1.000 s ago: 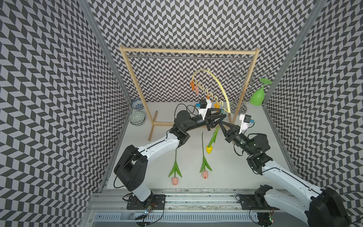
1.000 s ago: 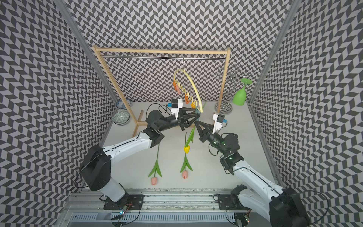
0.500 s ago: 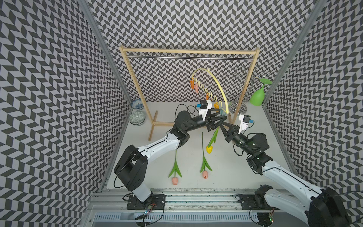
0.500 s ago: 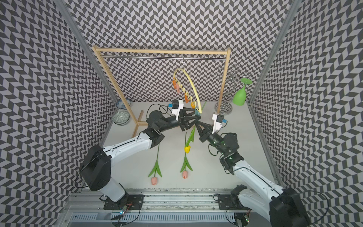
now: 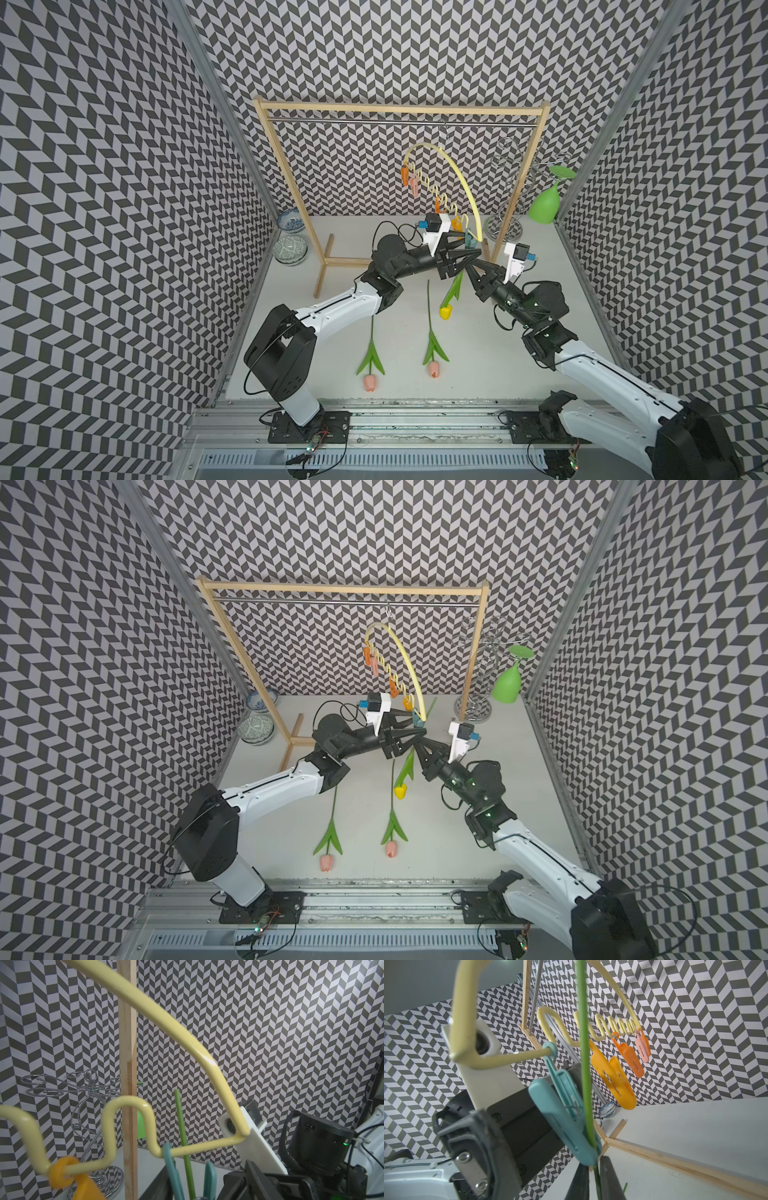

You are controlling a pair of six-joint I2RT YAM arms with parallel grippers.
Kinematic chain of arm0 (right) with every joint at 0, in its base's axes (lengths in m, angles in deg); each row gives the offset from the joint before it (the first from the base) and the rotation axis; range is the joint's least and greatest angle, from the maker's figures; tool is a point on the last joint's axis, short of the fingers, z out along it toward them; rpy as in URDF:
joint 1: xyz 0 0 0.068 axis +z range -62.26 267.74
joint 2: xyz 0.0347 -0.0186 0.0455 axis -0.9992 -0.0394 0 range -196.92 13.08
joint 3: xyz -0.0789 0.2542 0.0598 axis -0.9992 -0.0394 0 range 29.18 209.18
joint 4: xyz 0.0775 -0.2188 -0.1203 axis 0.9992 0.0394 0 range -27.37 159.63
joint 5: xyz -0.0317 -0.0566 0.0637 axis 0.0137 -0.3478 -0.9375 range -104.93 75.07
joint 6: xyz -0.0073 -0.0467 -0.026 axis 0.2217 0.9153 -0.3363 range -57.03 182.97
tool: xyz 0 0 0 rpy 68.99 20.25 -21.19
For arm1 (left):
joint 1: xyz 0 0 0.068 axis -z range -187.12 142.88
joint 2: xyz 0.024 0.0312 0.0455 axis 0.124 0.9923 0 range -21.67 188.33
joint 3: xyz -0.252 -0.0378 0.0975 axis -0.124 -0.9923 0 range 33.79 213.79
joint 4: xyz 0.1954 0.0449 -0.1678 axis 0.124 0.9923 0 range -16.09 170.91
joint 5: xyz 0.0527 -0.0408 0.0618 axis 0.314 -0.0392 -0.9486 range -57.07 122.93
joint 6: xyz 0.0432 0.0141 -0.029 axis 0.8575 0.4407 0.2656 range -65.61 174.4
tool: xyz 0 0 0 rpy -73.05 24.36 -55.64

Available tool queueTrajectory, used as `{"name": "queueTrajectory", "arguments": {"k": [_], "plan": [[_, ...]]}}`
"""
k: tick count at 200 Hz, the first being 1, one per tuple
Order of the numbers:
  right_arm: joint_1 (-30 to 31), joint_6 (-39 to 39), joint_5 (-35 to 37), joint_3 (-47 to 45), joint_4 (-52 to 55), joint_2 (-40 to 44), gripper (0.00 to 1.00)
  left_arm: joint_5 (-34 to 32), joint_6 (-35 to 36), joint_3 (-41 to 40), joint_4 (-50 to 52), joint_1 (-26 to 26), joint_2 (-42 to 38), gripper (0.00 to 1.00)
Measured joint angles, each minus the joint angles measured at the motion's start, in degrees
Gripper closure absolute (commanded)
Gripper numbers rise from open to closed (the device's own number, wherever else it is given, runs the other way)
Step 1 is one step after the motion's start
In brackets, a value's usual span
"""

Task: Dry the flowers on a clothes hanger
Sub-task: Clamp the flower onto the hanger.

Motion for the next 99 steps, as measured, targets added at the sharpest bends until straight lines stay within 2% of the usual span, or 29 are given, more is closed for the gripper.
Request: {"name": "queueTrajectory", "arguments": {"k": [48,77,99], "plan": [[0.02,0.48,0.68,0.0,0.9,0.33,0.65,0.72,-0.66,0.0,0.24,0.15,0.37,0.43],[0.02,0.96,1.14,0.0,1.36,0.83,0.62,0.9,-0.66,0.0,0.28,0.2,0.37,0.42],[0.02,1.14,1.33,0.0,1.97,1.42,0.62,0.85,-0.44,0.0,0.42,0.22,0.37,0.37]]}}
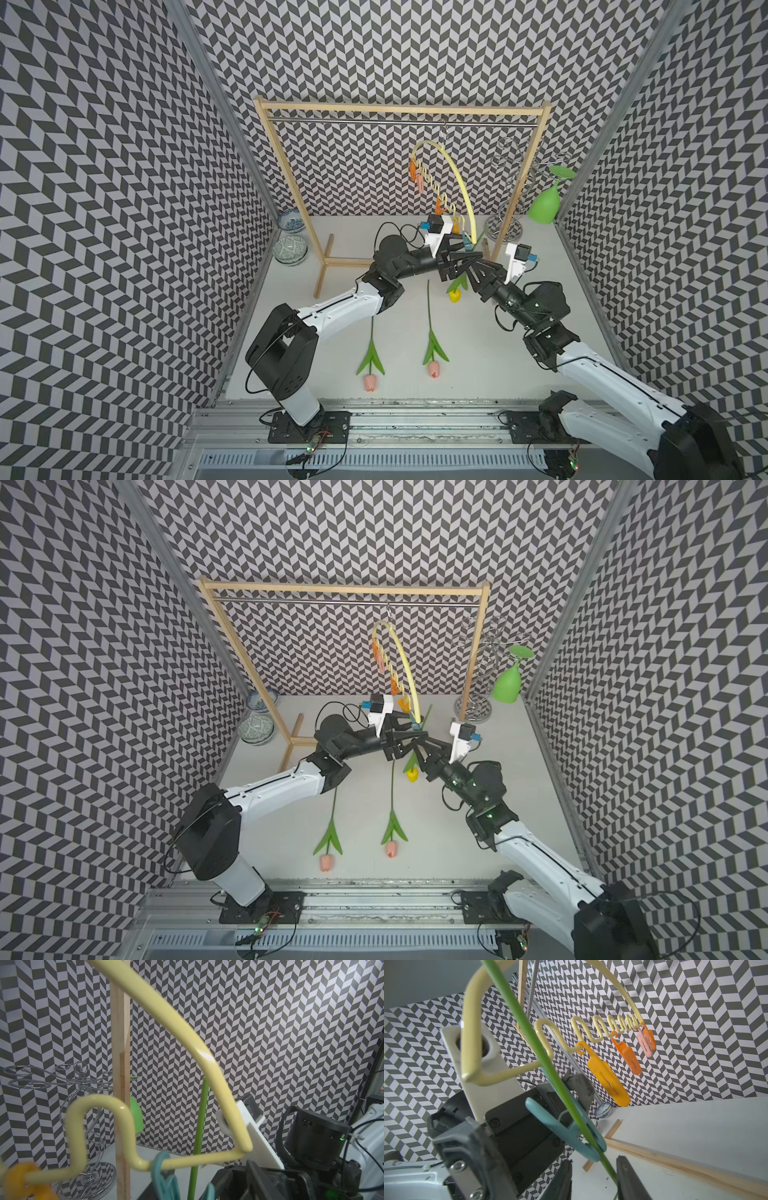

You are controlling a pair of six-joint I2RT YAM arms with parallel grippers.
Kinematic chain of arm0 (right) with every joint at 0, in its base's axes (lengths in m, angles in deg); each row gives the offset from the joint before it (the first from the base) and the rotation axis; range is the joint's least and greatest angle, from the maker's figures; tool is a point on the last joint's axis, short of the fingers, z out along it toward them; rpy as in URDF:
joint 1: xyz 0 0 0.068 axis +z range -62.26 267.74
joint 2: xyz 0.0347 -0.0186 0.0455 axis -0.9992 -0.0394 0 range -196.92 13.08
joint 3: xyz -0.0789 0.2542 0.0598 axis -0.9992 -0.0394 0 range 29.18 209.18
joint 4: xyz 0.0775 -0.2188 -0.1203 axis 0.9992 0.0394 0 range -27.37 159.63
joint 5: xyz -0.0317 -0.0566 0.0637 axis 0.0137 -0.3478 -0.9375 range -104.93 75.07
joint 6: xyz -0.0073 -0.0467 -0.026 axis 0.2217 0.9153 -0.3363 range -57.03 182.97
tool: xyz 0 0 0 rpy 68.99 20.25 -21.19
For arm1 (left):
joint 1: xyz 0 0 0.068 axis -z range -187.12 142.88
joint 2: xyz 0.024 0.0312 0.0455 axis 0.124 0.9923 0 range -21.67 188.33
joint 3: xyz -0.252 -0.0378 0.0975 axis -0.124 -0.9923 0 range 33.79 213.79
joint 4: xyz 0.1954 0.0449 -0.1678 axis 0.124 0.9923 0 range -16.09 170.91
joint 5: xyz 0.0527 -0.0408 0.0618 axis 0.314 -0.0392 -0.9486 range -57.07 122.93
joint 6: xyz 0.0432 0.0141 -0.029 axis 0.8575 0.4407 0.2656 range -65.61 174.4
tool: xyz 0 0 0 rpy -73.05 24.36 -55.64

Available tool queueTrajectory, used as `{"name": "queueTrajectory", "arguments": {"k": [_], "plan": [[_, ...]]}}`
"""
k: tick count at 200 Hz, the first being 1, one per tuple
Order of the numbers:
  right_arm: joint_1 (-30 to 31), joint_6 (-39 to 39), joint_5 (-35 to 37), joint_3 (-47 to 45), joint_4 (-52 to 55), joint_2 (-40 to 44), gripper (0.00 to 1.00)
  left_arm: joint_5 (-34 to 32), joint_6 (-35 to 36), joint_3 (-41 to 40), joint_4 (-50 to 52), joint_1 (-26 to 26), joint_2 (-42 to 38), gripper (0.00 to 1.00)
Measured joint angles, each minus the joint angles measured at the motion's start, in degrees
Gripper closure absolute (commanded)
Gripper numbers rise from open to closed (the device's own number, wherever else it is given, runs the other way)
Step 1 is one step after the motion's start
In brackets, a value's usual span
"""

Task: Dry the flowers on a clothes hanger
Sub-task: Clamp the flower onto the hanger.

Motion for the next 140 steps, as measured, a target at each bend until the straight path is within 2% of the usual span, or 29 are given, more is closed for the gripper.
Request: {"name": "queueTrajectory", "arguments": {"k": [30,53,140], "plan": [[0.0,0.37,0.52,0.0,1.2,1.38,0.61,-0.63,1.25,-0.02,1.27,0.0,-0.04,0.26],[0.0,0.94,1.4,0.0,2.71,2.78,0.6,-1.7,3.43,-0.11,5.09,0.02,-0.5,0.01],[0.0,3.04,5.95,0.02,10.45,6.84,0.59,-6.64,12.68,0.0,26.95,0.02,-5.75,0.0]]}}
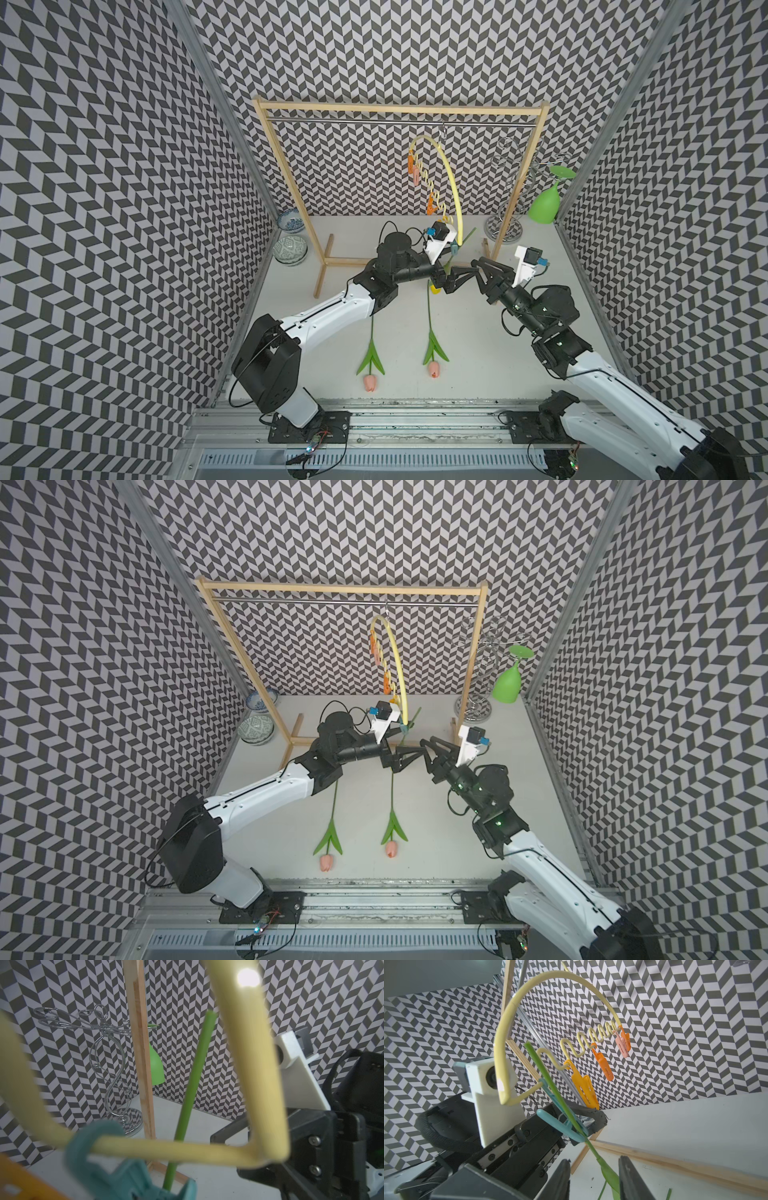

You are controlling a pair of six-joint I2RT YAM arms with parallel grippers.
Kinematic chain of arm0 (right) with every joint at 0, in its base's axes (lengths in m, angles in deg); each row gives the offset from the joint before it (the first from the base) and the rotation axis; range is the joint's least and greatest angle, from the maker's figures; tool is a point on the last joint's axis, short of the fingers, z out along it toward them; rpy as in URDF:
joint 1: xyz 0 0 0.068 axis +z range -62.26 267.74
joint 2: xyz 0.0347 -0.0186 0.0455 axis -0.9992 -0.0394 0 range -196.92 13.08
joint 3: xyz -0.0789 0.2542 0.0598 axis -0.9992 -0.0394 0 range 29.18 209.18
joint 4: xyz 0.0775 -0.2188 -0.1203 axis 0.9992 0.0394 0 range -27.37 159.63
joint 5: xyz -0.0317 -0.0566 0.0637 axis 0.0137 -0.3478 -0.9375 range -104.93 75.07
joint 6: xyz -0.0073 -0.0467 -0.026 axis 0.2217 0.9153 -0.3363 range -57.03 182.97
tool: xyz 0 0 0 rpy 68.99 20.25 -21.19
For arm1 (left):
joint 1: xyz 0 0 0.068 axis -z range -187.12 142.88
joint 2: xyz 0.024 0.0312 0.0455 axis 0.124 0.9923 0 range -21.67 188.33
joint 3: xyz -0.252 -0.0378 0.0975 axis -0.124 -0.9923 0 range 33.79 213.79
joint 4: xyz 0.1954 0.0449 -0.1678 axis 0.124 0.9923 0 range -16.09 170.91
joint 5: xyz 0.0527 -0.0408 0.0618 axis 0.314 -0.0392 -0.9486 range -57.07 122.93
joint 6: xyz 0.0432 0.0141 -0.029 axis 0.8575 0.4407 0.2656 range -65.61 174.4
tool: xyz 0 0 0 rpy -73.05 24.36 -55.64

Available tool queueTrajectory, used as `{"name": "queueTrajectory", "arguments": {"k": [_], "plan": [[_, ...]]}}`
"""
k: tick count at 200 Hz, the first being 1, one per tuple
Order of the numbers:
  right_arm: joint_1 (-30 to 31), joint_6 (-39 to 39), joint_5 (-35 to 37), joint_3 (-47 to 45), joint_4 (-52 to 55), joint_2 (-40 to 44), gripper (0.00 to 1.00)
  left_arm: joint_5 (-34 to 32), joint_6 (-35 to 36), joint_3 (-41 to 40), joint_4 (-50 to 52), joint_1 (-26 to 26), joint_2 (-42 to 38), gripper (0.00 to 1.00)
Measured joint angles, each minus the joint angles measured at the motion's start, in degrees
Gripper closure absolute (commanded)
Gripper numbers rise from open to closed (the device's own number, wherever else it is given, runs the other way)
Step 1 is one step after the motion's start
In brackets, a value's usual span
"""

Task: Dry the flowers on a clothes hanger
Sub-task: Clamp the flower onto the hanger, then pick up the flower at the center of the board.

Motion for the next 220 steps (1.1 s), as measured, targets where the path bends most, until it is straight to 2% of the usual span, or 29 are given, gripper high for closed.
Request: {"name": "queueTrajectory", "arguments": {"k": [55,84,98,118,145,152,166,180,204,220], "plan": [[0.0,2.91,6.01,2.36,8.9,2.69,0.45,-6.6,2.84,-4.5,5.79,-0.02,-5.68,0.0],[0.0,3.98,7.45,6.01,15.96,2.73,0.4,-14.03,1.97,-9.64,6.29,0.0,-10.88,0.0],[0.09,4.22,7.5,7.37,19.56,2.78,0.39,-19.8,-1.05,-14.27,4.9,-0.02,-14.03,0.0],[1.03,4.39,7.56,8.7,25.83,3.13,0.35,-28.24,-7.54,-25.03,0.04,-0.02,-18.64,0.0],[4.96,4.04,8.07,9.01,33.94,3.08,0.34,-38.69,-20.52,-41.07,-3.08,-0.04,-24.2,0.0],[6.73,3.52,8.63,8.9,35.5,2.6,0.36,-40.96,-23.58,-43.76,-3.13,-0.02,-25.29,0.0],[11.5,2.05,10.75,8.15,37.33,0.26,0.48,-45.29,-29.99,-48.39,-3.45,-0.04,-27.28,0.0],[16.39,-0.2,13.49,7.76,39.04,-4.07,0.53,-47.43,-33.92,-50.69,-4.11,-0.31,-28.44,0.0],[23.74,-4.42,19.37,7.23,40.63,-12.72,0.6,-48.54,-37.68,-52.57,-7.13,-0.42,-29.49,0.0],[26.32,-6.38,21.18,7.08,40.59,-17.46,0.63,-49.27,-38.84,-52.92,-8.09,-0.42,-29.75,0.0]]}}
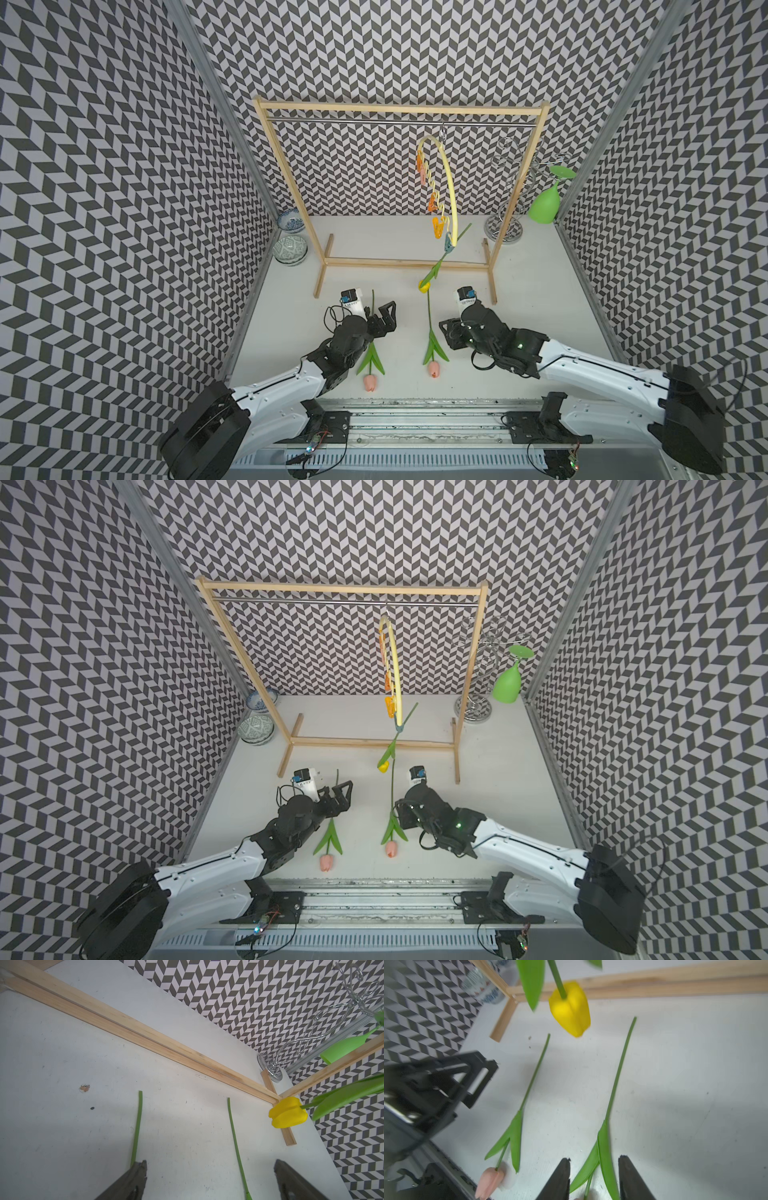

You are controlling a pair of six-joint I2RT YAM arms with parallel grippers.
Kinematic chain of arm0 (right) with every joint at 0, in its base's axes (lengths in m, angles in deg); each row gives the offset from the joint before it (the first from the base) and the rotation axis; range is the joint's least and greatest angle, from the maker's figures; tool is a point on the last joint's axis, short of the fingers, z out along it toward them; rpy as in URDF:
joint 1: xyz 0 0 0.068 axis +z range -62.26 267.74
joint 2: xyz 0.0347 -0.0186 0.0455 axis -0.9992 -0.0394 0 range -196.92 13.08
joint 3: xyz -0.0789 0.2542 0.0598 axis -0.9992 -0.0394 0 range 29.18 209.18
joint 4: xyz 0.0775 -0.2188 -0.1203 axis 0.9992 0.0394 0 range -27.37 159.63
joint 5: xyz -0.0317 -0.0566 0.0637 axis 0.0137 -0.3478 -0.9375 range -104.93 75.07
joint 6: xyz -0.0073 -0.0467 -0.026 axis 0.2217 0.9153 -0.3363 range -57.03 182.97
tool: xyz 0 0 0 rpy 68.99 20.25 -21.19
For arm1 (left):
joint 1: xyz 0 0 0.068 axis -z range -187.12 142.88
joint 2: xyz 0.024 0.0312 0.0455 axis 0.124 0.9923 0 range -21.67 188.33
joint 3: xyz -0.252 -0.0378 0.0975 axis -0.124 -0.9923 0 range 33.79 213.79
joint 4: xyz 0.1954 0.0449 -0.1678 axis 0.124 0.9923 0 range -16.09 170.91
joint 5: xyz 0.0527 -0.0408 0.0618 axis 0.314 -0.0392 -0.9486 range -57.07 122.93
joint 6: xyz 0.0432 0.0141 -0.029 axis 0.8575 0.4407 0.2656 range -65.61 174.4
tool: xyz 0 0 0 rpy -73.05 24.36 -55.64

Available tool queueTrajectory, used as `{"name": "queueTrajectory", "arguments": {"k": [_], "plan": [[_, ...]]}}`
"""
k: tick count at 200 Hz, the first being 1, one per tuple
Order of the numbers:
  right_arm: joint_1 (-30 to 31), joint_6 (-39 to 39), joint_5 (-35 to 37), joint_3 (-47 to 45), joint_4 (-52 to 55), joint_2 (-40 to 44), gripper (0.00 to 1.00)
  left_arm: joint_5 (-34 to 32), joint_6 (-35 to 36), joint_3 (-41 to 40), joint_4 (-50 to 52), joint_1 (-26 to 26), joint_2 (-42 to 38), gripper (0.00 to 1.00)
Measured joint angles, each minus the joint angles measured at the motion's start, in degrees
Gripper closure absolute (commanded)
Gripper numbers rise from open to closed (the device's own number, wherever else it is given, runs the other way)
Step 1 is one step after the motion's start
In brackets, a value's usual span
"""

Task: Dry the flowers on a clothes hanger
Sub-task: Pick up the flower at the center of the board.

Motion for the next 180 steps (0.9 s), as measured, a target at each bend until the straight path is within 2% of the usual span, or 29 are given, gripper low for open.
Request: {"name": "queueTrajectory", "arguments": {"k": [33,60,88,137,180], "plan": [[0.46,-1.9,2.71,2.6,-0.46,-10.32,0.65,-1.81,-0.72,0.39,1.18,-0.46,0.0,0.0],[0.46,-2.03,4.79,14.51,4.61,-23.54,0.79,-2.21,-0.13,1.29,2.19,-0.76,-0.28,0.0],[0.46,-2.01,6.36,25.4,8.92,-34.25,0.81,-2.05,0.55,1.4,2.25,-0.85,-1.27,0.0],[0.46,-3.08,8.74,28.92,14.8,-38.21,0.81,-1.92,1.55,1.33,1.99,-0.87,-3.67,0.0],[0.15,-3.63,10.36,31.04,15.3,-40.15,0.81,-1.92,1.99,-0.17,0.94,-0.87,-6.12,0.0]]}}
